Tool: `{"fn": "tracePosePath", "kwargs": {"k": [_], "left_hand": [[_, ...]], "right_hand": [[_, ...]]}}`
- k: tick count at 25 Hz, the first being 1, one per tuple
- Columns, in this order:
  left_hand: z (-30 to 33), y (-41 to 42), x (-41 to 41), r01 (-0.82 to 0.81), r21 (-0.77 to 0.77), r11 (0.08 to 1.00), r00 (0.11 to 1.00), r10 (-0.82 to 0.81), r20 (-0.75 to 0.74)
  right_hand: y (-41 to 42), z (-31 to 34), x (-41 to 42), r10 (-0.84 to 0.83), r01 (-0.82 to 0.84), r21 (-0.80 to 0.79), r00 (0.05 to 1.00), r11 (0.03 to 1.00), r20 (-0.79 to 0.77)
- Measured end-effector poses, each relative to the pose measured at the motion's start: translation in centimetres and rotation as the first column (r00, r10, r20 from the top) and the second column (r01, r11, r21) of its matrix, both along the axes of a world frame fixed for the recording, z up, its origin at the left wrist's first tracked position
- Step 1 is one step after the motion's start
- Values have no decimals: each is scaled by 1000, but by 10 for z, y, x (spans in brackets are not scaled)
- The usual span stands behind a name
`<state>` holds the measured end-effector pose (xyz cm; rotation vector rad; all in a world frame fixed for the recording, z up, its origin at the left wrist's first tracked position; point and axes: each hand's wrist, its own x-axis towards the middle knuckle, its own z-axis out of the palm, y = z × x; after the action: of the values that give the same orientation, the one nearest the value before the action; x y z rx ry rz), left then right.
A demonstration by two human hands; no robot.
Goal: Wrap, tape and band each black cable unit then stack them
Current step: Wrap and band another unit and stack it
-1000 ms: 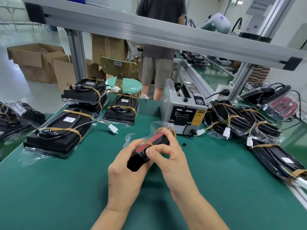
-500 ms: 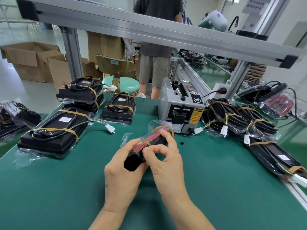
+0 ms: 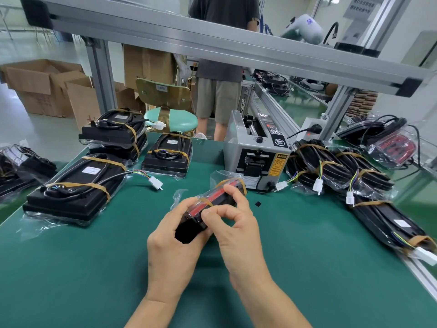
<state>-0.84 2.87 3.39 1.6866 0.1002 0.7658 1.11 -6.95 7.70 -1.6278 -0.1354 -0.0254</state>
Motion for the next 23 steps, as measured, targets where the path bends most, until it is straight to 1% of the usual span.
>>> {"fn": "tracePosePath", "kwargs": {"k": [13,18,21,23], "left_hand": [[-2,1,2,-10,21,1000,1000,10,7],[-3,2,2,-14,22,1000,1000,14,7],[-4,2,3,-10,20,1000,1000,10,-1],[-3,2,2,-7,18,1000,1000,7,1]], "right_hand": [[2,-5,0,-47,50,-47,998,998,47],[3,-4,-2,-55,58,-69,998,996,42],[2,-4,-1,-35,35,3,999,999,4],[3,-3,-1,-23,23,19,1000,1000,2]]}}
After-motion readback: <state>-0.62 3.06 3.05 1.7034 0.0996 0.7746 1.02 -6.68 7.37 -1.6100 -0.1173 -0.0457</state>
